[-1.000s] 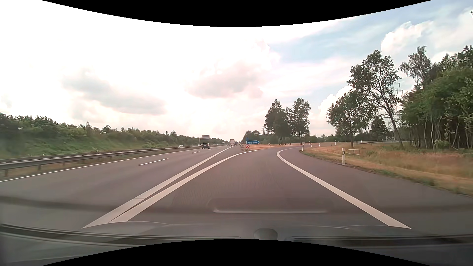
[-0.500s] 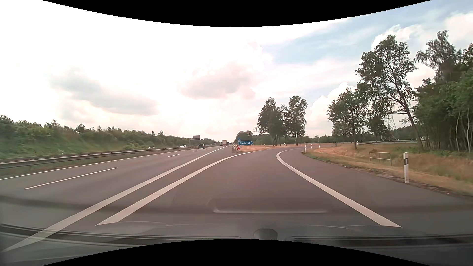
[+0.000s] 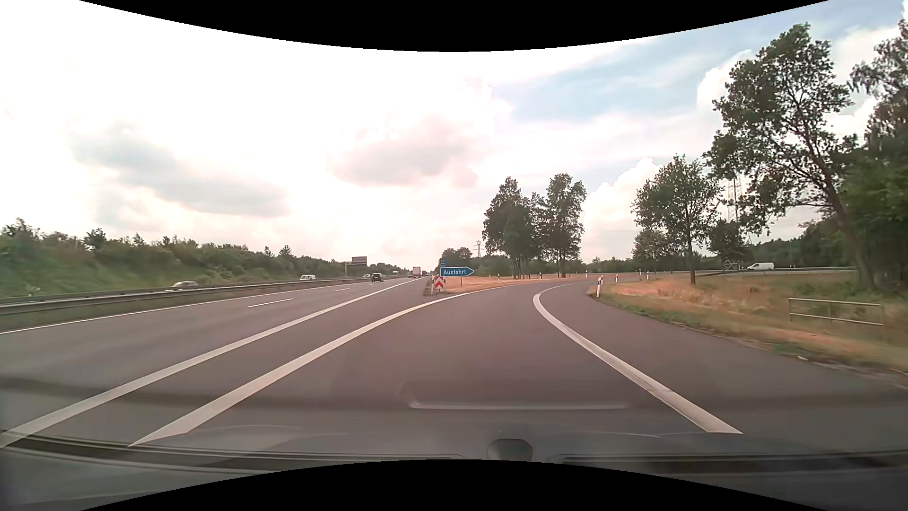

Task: Follow the waypoints while adhering to traffic rules and regulations

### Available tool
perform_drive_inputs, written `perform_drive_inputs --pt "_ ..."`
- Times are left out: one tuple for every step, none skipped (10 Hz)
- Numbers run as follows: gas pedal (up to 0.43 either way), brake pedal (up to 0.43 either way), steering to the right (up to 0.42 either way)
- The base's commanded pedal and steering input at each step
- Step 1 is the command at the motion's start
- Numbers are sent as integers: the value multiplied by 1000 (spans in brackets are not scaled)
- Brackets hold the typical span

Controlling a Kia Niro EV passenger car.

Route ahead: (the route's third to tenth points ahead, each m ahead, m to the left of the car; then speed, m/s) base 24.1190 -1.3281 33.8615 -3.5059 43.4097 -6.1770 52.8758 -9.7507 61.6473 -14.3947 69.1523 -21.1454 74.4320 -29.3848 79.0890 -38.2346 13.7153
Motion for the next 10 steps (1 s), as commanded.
perform_drive_inputs --pt "79 0 16" --pt "79 0 16" --pt "79 0 16" --pt "79 0 16" --pt "79 0 16" --pt "79 0 17" --pt "79 0 19" --pt "79 0 21" --pt "79 0 26" --pt "79 0 30"
